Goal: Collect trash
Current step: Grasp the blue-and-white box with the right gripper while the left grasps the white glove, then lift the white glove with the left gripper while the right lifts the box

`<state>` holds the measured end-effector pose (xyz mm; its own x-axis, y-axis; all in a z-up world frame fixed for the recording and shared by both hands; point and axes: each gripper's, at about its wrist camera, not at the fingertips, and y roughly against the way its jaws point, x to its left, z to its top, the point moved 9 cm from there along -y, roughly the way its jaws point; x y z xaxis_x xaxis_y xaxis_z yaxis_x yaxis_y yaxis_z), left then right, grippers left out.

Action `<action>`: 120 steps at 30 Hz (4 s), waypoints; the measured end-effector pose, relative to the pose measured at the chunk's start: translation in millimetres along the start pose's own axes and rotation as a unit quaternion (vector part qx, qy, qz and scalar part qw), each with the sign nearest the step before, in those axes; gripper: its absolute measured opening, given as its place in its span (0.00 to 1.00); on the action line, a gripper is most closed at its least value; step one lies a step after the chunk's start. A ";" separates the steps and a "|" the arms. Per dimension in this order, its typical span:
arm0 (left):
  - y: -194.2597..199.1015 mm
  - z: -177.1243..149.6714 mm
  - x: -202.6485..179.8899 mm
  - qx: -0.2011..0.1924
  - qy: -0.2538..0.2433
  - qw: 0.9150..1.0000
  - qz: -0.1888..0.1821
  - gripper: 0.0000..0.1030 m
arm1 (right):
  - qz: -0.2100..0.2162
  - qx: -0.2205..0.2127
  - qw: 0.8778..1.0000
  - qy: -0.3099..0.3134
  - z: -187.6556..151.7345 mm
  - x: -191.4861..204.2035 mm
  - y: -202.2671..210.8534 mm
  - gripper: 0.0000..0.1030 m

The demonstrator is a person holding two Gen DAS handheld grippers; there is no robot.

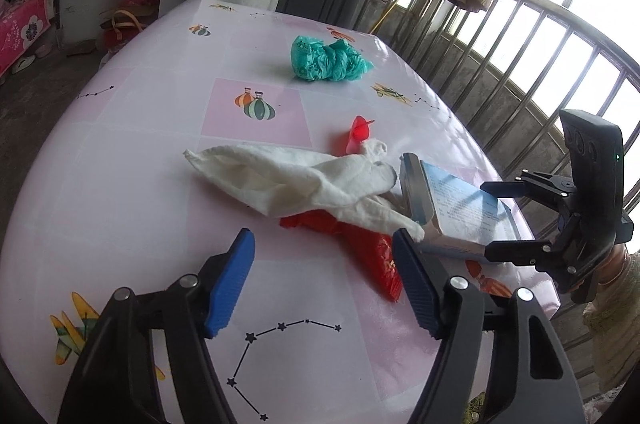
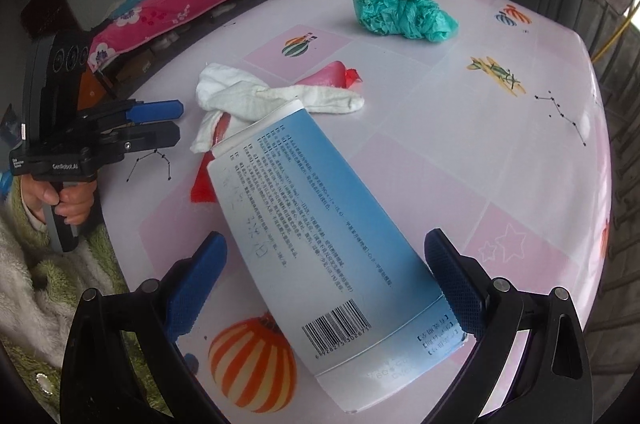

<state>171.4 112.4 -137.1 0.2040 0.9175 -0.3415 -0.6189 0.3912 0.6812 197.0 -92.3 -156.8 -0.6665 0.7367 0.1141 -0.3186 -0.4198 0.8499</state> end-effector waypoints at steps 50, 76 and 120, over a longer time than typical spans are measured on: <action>14.2 -38.4 -36.2 0.081 0.035 0.991 -0.103 0.26 | -0.096 -0.034 0.943 -0.318 -25.4 -43.0 15.3 0.77; 5.3 -13.3 -70.0 0.059 -0.030 0.993 -0.095 0.29 | -0.110 -0.046 0.949 -0.293 -18.2 -61.1 29.0 0.84; -0.2 7.7 -76.1 0.029 -0.023 0.993 -0.110 0.04 | -0.124 -0.042 0.933 -0.334 -40.7 -83.8 25.8 0.79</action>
<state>161.8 43.1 -106.3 0.3653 0.8113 -0.4565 -0.5115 0.5846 0.6297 217.2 -186.4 -165.4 -0.0048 0.9714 0.2376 -0.4780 -0.2109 0.8527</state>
